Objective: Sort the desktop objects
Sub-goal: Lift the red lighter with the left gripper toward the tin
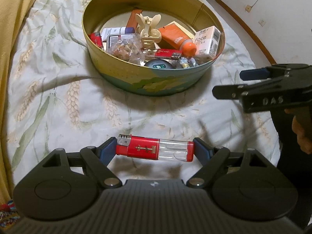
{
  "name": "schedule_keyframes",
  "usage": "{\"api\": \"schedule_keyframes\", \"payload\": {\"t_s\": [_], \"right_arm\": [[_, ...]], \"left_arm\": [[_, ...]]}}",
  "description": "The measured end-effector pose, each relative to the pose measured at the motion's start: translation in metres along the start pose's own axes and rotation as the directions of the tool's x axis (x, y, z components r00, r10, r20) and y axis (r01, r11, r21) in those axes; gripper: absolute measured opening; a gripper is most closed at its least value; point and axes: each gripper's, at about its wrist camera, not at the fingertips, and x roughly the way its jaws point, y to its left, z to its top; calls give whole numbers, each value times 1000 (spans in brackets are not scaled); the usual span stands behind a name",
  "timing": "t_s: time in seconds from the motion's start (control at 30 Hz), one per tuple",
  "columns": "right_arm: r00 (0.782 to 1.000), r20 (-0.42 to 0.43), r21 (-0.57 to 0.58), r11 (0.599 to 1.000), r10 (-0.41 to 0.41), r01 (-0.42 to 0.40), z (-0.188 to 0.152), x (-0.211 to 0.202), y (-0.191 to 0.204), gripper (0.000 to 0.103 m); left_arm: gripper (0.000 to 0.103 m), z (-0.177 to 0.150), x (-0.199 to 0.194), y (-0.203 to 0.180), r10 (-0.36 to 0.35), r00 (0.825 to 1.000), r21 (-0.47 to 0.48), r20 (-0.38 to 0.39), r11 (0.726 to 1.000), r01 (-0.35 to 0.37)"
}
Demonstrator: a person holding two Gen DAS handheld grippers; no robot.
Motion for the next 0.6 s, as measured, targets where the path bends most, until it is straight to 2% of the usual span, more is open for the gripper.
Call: {"api": "schedule_keyframes", "payload": {"t_s": [0.43,0.6], "right_arm": [[998,-33,-101,994,-46,42,-18,26,7,86],[998,-53,-87,996,-38,34,-19,36,4,86]], "left_arm": [[83,4,8,1,12,1000,-15,-14,1000,-12],[83,8,12,1,21,1000,-18,-20,1000,-21]]}}
